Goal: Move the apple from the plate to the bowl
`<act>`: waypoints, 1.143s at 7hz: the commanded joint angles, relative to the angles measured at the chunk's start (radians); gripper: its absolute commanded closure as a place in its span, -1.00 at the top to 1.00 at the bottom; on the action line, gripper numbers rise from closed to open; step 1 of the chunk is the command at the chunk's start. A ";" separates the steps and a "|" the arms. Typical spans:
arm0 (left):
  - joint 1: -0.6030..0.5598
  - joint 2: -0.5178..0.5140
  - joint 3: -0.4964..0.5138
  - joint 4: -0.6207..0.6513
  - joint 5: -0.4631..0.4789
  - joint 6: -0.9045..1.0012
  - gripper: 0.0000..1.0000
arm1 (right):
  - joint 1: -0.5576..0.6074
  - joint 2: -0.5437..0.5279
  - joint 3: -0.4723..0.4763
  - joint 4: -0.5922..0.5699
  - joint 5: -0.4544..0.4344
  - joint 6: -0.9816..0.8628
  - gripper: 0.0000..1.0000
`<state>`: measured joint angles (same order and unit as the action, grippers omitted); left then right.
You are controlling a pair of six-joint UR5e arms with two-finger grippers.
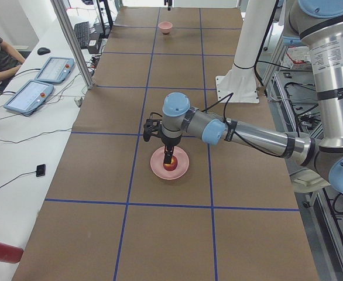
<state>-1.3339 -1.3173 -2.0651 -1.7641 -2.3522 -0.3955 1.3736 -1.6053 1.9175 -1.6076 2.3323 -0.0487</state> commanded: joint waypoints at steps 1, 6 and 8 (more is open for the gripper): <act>-0.001 0.012 -0.015 -0.009 -0.004 -0.003 0.96 | -0.001 0.007 -0.008 0.000 -0.002 0.000 1.00; 0.002 -0.005 0.012 -0.015 -0.001 -0.002 0.96 | -0.001 -0.005 -0.040 0.073 0.012 -0.008 1.00; 0.002 -0.006 0.026 -0.026 -0.009 0.000 0.96 | -0.001 -0.005 -0.038 0.098 0.006 0.009 1.00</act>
<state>-1.3315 -1.3224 -2.0442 -1.7824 -2.3592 -0.3967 1.3729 -1.6099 1.8770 -1.5234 2.3427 -0.0473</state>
